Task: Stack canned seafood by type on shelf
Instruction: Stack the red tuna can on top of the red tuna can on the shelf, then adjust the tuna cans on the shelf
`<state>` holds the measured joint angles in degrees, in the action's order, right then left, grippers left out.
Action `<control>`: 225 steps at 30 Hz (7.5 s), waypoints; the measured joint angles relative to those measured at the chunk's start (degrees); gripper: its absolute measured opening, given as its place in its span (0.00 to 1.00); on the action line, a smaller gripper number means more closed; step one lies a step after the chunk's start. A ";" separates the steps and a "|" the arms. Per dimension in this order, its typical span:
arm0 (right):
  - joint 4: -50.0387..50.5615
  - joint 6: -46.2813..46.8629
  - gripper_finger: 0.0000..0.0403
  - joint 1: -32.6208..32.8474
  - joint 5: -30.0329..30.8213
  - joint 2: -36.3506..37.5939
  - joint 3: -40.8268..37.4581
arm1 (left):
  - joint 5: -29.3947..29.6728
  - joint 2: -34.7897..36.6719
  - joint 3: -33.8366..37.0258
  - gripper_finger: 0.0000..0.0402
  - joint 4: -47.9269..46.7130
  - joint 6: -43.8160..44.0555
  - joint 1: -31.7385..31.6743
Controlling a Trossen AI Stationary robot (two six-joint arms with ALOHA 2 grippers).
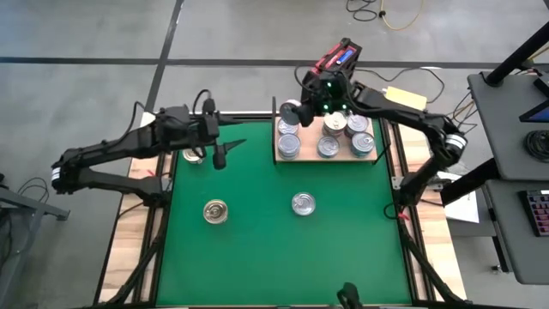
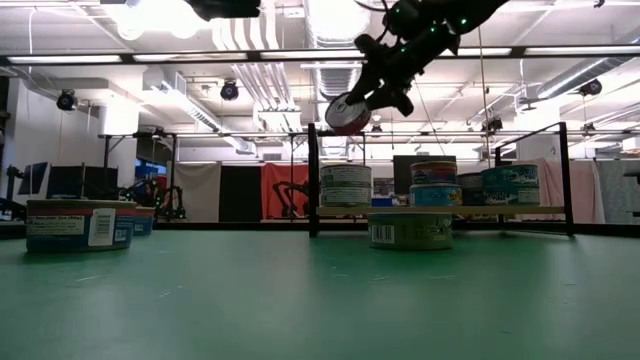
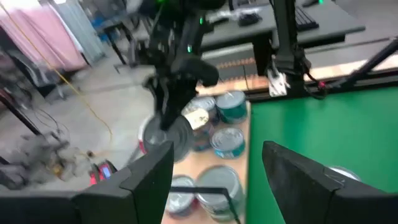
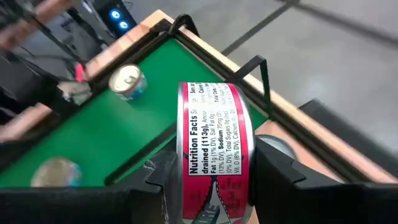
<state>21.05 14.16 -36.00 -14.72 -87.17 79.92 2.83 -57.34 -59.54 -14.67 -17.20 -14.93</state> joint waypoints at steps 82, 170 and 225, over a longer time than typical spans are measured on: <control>-2.04 19.90 0.34 -6.89 -13.72 -17.99 3.22 | 14.64 22.73 22.14 0.57 3.56 1.69 -0.27; 17.77 -6.43 0.53 17.74 14.41 4.17 -0.07 | 14.58 18.16 22.18 0.57 3.56 15.81 -0.25; 18.83 7.18 0.02 4.93 40.29 9.09 -22.16 | 7.70 10.53 22.18 0.57 13.38 21.17 -0.25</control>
<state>39.88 21.35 -31.07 25.56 -78.08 57.76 10.52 -46.81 -37.36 -1.30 3.97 -15.18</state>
